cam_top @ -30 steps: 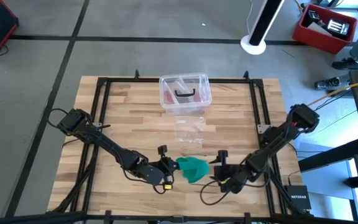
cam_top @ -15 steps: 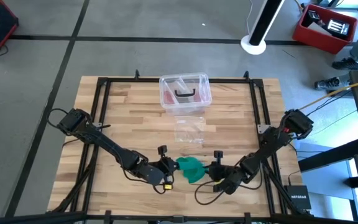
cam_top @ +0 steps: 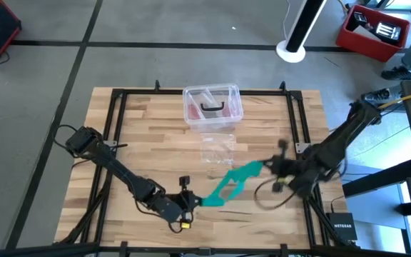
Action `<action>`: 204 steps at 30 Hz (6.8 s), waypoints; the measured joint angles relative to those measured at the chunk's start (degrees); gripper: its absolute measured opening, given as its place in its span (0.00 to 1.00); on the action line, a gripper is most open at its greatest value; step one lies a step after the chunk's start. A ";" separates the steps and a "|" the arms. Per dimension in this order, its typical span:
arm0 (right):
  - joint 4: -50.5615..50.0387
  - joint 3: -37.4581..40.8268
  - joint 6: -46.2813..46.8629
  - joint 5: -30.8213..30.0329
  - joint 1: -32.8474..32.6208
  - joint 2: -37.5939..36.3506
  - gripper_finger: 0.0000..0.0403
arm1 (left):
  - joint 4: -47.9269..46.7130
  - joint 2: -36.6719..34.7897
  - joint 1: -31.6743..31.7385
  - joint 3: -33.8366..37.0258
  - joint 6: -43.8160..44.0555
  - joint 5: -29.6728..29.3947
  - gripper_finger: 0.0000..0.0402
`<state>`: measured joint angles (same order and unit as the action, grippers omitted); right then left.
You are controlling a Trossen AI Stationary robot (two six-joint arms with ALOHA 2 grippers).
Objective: Roll bandage
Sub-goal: Roll the green bandage
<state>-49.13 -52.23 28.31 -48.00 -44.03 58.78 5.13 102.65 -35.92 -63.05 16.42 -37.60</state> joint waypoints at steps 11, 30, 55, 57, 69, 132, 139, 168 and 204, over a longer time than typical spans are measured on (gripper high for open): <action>-5.09 -2.34 5.81 9.54 9.84 -11.66 0.08 | -2.14 -4.21 -2.30 -0.39 16.35 17.00 0.04; -3.42 -1.81 8.17 37.56 13.08 -8.59 0.65 | -18.15 -8.28 2.75 -0.39 46.91 41.11 0.04; 54.79 7.07 -10.78 2.52 -8.36 26.17 0.57 | 1.72 -8.57 11.60 -0.37 32.58 46.44 0.04; 58.77 7.08 -10.80 0.53 -7.31 28.78 0.57 | 4.34 -8.57 12.14 -0.37 31.21 46.46 0.04; 45.21 -0.76 -16.49 -5.05 -9.75 16.18 0.57 | 32.31 -8.94 19.24 -0.37 19.42 42.26 0.04; 24.84 -14.58 -42.90 -10.18 1.03 6.13 0.01 | 27.36 -8.94 21.22 -0.42 5.57 38.36 0.04; 23.61 -14.58 -40.85 -7.30 2.52 7.85 0.01 | 28.94 -8.90 20.70 -0.42 2.78 42.47 0.04; 24.43 -14.58 -25.82 2.59 2.42 8.62 0.45 | 31.96 -8.92 20.24 -0.44 1.55 46.00 0.04; 31.88 2.88 -17.78 -12.40 -9.95 -7.73 0.58 | -8.32 -9.55 16.79 -41.44 -30.10 12.00 0.04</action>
<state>-17.25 -49.35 10.53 -60.40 -53.98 51.05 -3.19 93.10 -19.13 -104.49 -13.67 -25.61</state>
